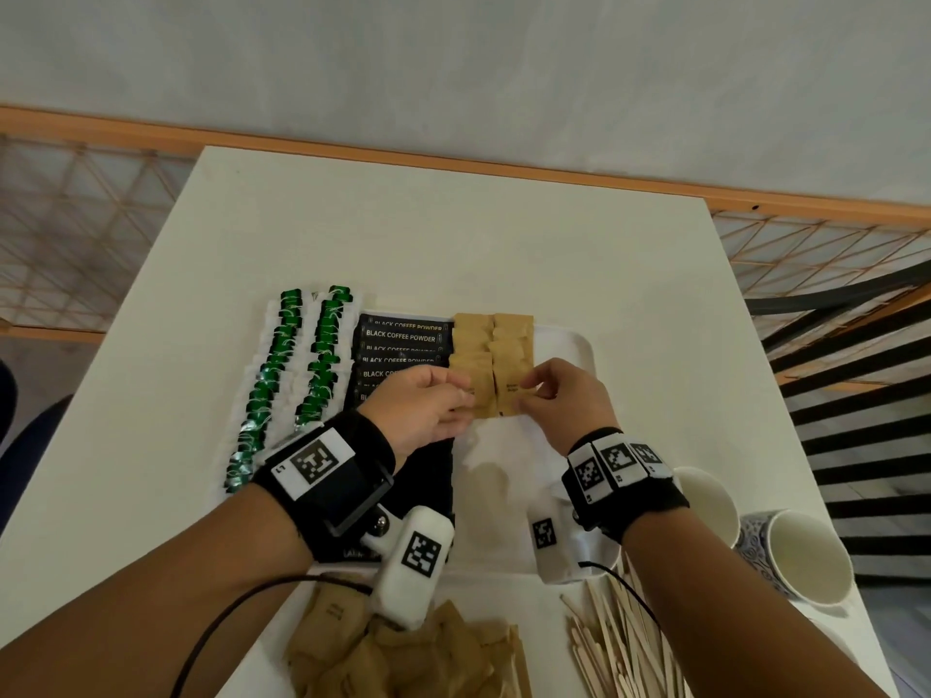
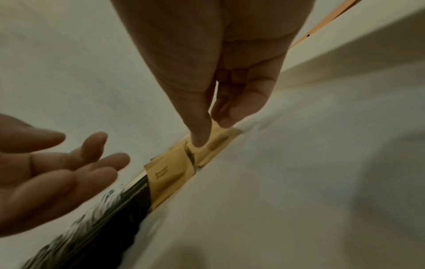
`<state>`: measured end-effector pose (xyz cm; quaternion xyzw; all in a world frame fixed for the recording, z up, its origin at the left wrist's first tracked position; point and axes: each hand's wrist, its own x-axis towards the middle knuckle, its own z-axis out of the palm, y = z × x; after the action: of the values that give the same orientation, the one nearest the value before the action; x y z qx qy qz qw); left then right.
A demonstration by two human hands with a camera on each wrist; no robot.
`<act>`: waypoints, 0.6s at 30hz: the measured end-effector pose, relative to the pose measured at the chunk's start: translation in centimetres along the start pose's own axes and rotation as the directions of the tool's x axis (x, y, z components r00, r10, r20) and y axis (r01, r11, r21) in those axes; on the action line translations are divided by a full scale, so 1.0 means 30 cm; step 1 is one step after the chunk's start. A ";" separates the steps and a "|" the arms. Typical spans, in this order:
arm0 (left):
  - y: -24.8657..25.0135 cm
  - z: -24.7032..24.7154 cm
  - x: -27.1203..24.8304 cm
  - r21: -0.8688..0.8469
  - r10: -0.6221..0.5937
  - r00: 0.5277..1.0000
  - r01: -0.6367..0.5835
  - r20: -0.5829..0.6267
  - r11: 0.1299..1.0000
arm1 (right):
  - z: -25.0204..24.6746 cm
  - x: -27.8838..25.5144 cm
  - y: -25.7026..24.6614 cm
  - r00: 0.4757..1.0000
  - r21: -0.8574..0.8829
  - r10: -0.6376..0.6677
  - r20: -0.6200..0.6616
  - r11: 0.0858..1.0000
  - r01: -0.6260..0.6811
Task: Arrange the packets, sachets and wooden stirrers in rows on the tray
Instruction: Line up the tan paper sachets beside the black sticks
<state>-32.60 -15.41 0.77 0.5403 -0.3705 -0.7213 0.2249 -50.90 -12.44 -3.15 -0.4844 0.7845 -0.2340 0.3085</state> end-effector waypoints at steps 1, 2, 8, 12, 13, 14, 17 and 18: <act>0.007 -0.013 -0.020 -0.012 0.012 1.000 -0.012 -0.002 1.000 | -0.004 -0.015 -0.007 1.000 0.000 -0.008 0.007 1.000 0.008; 0.011 -0.030 -0.044 -0.020 0.032 0.999 -0.032 -0.007 0.999 | -0.007 -0.033 -0.013 1.000 -0.001 -0.018 0.019 1.000 0.018; -0.052 -0.199 -0.221 0.377 0.147 0.989 -0.126 -0.027 0.918 | -0.013 -0.211 -0.044 0.972 -0.095 -0.105 0.211 0.987 0.128; -0.208 -0.278 -0.360 0.860 0.203 0.957 -0.276 0.206 0.429 | 0.004 -0.387 -0.050 0.882 -0.280 -0.130 0.453 0.918 0.279; -0.246 -0.283 -0.392 0.914 0.135 0.946 -0.321 0.296 0.249 | 0.011 -0.434 -0.046 0.858 -0.324 -0.131 0.496 0.889 0.323; -0.288 -0.287 -0.414 0.925 0.065 0.931 -0.364 0.359 0.109 | 0.020 -0.480 -0.038 0.836 -0.371 -0.121 0.535 0.855 0.361; -0.366 -0.277 -0.481 0.948 0.020 0.948 -0.318 0.318 -0.008 | 0.039 -0.592 -0.005 0.788 -0.483 -0.065 0.612 0.759 0.438; -0.388 -0.273 -0.498 0.947 0.042 0.946 -0.321 0.321 -0.012 | 0.041 -0.616 0.007 0.778 -0.489 -0.061 0.626 0.745 0.453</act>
<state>-19.27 0.30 -0.29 0.4129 -0.8550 -0.2675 -0.1641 -43.86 4.28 0.61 -0.7134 0.6072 0.1493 0.3164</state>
